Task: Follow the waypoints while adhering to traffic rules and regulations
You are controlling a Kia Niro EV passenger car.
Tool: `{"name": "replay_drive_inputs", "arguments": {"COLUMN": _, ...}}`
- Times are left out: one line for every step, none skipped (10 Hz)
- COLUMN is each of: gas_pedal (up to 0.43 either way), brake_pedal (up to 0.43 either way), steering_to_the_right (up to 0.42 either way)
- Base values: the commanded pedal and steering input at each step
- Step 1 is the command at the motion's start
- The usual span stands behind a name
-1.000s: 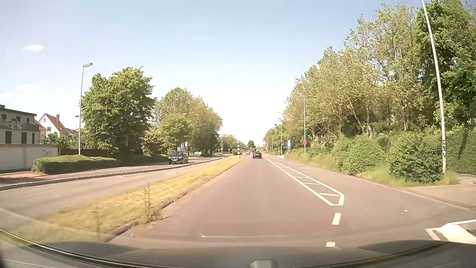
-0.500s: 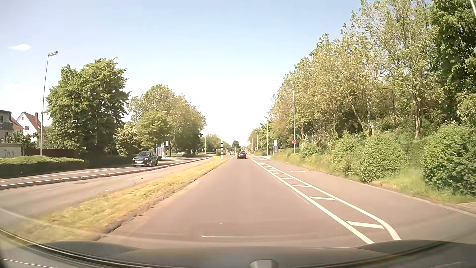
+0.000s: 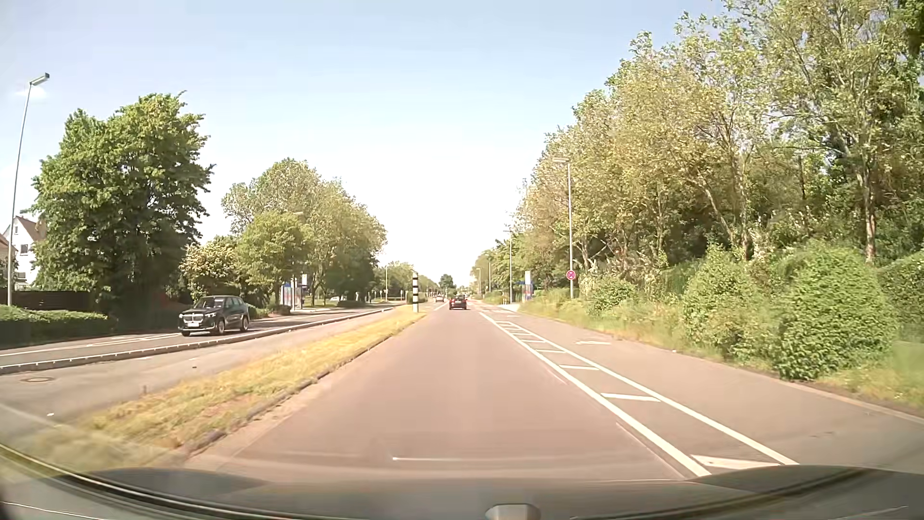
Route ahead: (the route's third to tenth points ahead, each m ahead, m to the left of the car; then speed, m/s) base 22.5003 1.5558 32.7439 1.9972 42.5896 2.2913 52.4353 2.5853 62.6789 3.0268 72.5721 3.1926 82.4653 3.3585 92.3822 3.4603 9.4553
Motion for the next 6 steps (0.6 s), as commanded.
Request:
{"name": "replay_drive_inputs", "arguments": {"gas_pedal": 0.228, "brake_pedal": 0.0, "steering_to_the_right": 0.001}}
{"name": "replay_drive_inputs", "arguments": {"gas_pedal": 0.228, "brake_pedal": 0.0, "steering_to_the_right": -0.002}}
{"name": "replay_drive_inputs", "arguments": {"gas_pedal": 0.228, "brake_pedal": 0.0, "steering_to_the_right": -0.006}}
{"name": "replay_drive_inputs", "arguments": {"gas_pedal": 0.22, "brake_pedal": 0.0, "steering_to_the_right": -0.008}}
{"name": "replay_drive_inputs", "arguments": {"gas_pedal": 0.197, "brake_pedal": 0.0, "steering_to_the_right": -0.008}}
{"name": "replay_drive_inputs", "arguments": {"gas_pedal": 0.169, "brake_pedal": 0.0, "steering_to_the_right": -0.008}}
